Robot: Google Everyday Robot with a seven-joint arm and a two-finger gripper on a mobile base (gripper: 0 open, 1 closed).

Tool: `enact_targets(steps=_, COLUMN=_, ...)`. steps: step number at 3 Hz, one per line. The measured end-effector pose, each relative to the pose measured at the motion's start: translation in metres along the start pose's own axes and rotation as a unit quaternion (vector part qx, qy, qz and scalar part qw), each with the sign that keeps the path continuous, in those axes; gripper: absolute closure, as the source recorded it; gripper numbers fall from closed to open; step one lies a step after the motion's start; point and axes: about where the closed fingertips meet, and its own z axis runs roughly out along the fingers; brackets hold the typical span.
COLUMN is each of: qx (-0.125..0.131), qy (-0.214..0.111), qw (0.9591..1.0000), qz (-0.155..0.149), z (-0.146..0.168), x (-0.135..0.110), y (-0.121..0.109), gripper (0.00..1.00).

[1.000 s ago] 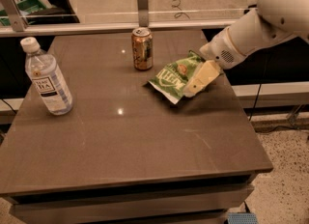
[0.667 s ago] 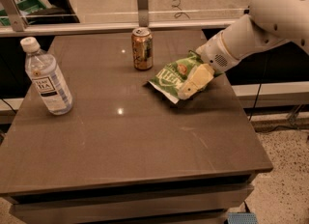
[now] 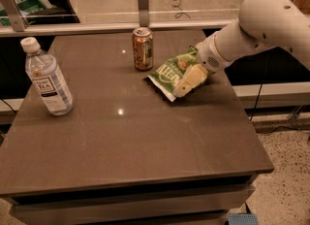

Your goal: Move green jalapeno chip bag near orange can

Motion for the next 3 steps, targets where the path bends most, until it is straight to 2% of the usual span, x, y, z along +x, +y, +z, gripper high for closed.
enact_targets(steps=1, qx=0.025, qy=0.0, qw=0.9997, qz=-0.006, z=0.009, x=-0.004, y=-0.019, gripper=0.0)
enact_targets(steps=2, qx=0.044, qy=-0.009, qw=0.9988, qz=-0.018, z=0.016, x=-0.021, y=-0.048, gripper=0.0)
enact_targets(steps=3, qx=0.044, qy=-0.007, qw=0.9989, qz=-0.015, z=0.007, x=-0.016, y=-0.055, gripper=0.0)
